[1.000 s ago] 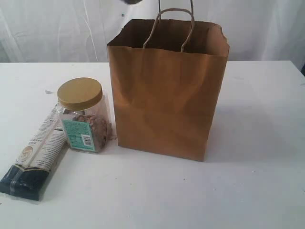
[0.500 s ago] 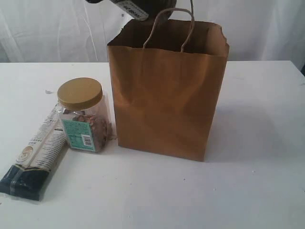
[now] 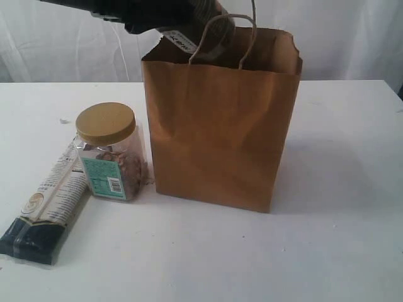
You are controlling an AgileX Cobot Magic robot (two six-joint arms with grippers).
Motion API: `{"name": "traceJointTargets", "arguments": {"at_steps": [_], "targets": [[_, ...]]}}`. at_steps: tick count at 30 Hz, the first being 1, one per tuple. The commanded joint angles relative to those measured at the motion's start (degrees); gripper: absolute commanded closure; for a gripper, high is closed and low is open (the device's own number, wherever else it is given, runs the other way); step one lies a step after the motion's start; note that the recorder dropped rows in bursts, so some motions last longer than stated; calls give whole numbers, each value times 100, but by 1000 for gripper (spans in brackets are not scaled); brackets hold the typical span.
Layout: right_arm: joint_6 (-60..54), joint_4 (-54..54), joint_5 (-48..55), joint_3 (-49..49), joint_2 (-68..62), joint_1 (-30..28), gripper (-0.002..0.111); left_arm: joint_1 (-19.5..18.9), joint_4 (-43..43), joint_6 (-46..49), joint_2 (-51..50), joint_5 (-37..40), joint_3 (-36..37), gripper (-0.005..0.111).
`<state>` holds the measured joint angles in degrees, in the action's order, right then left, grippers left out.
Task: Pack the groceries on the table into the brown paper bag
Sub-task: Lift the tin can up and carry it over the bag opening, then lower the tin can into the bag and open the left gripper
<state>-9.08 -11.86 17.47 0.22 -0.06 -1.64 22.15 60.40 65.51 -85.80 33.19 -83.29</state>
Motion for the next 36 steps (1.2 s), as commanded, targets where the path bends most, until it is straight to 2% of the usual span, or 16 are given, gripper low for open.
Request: {"name": "traceJointTargets", "arguments": {"at_steps": [1,15,18,22,26,31,36], "targets": [[-8,-12,-59,-22,6,-16,108,31,363,45,-25,-63,-83,107],[121,-12,-59,-22,6,-16,108,31,211,45,-301,-63,-83,106],[121,-12,-59,-22,6,-16,108,31,206,45,-360,-63,-72,96],[133,-12,-59,-22,6,-16,108,31,206,45,-472,-50,-72,71],[133,-12,-59,-22,6,-16,108,31,206,30,-568,-17,-72,53],[133,-12,-59,-22,6,-16,108,31,206,-18,-727,288,-72,45],[133,-12,-59,-22,6,-16,108,31,206,-53,-871,459,-72,43]]}}
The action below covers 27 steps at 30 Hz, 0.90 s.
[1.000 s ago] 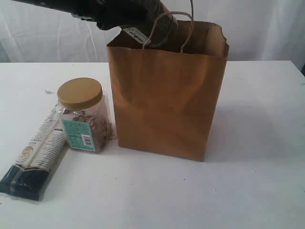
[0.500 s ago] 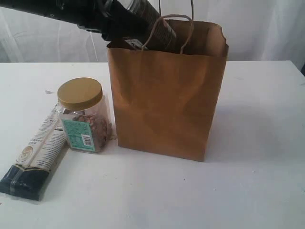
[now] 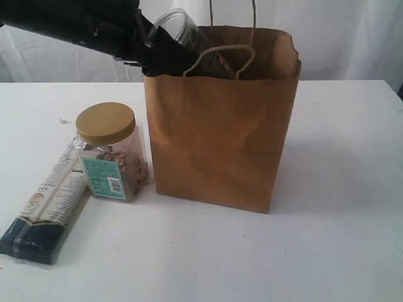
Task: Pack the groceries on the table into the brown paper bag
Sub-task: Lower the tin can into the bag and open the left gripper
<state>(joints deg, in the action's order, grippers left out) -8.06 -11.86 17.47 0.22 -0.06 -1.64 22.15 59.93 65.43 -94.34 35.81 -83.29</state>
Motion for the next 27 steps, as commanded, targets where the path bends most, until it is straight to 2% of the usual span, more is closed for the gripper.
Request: {"name": "traceJointTargets", "arguments": {"at_steps": [1,18,21,22,25,27], "targets": [[31,-12,-59,-22,6,-16,108,31,237,-56,-59,184,-72,43],[31,-12,-59,-22,6,-16,108,31,214,-56,-111,195,-72,43],[31,-12,-59,-22,6,-16,108,31,214,-56,-111,-76,-72,43],[31,-12,-59,-22,6,-16,108,31,214,-56,-111,-129,-72,42],[31,-12,-59,-22,6,-16,108,31,214,-56,-111,-173,-72,23],[31,-12,-59,-22,6,-16,108,31,214,-56,-111,-161,-72,17]]}}
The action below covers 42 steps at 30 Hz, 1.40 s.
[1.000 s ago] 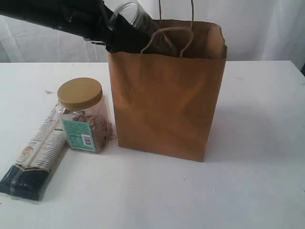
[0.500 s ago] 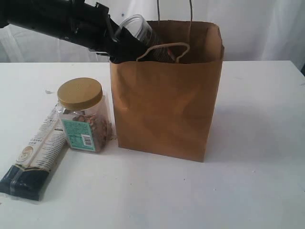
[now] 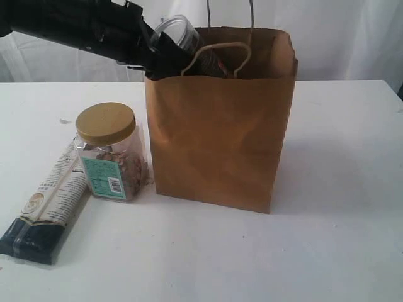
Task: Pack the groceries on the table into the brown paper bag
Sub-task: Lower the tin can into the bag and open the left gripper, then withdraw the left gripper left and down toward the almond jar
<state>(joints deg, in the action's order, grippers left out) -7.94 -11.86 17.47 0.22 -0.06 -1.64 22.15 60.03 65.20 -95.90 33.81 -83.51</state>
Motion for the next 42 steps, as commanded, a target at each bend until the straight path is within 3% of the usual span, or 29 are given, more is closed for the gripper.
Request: {"name": "traceJointTargets", "arguments": {"at_steps": [1,13,28,42], "targets": [[19,-12,-59,-22,6,-16,108,31,204,-33,45,53,-50,16],[19,-12,-59,-22,6,-16,108,31,-450,-33,45,579,-50,16],[19,-12,-59,-22,6,-16,108,31,-439,28,154,406,-70,16],[19,-12,-59,-22,6,-16,108,31,-482,426,1067,325,-70,16]]}}
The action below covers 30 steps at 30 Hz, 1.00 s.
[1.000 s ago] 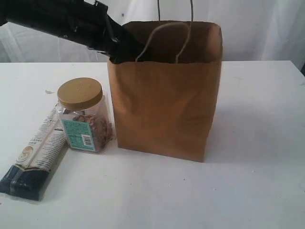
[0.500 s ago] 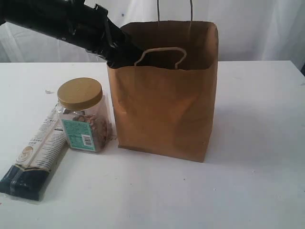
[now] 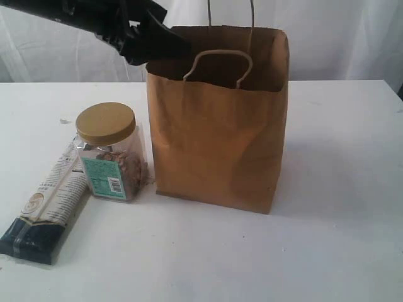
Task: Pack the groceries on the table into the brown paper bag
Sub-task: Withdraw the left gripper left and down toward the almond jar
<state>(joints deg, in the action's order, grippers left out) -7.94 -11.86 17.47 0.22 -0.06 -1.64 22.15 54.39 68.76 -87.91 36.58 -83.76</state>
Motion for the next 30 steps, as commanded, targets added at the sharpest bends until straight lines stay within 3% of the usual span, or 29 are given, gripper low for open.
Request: {"name": "traceJointTargets", "arguments": {"at_steps": [1,6,12,16,21,27,30], "targets": [[19,-12,-59,-22,6,-16,108,31,82,70,339,48,-45,16],[19,-12,-59,-22,6,-16,108,31,-36,70,688,202,-45,16],[19,-12,-59,-22,6,-16,108,31,-987,-180,1178,736,-45,16],[19,-12,-59,-22,6,-16,108,31,-1637,-826,1471,1246,-45,16],[19,-12,-59,-22,6,-16,108,31,-2694,-1840,1801,1310,2,18],[19,-12,-59,-22,6,-16,108,31,-4447,-3693,2085,1550,2,21],[19,-12,-59,-22,6,-16,108,31,-4747,-4455,2165,1730,192,21]]}}
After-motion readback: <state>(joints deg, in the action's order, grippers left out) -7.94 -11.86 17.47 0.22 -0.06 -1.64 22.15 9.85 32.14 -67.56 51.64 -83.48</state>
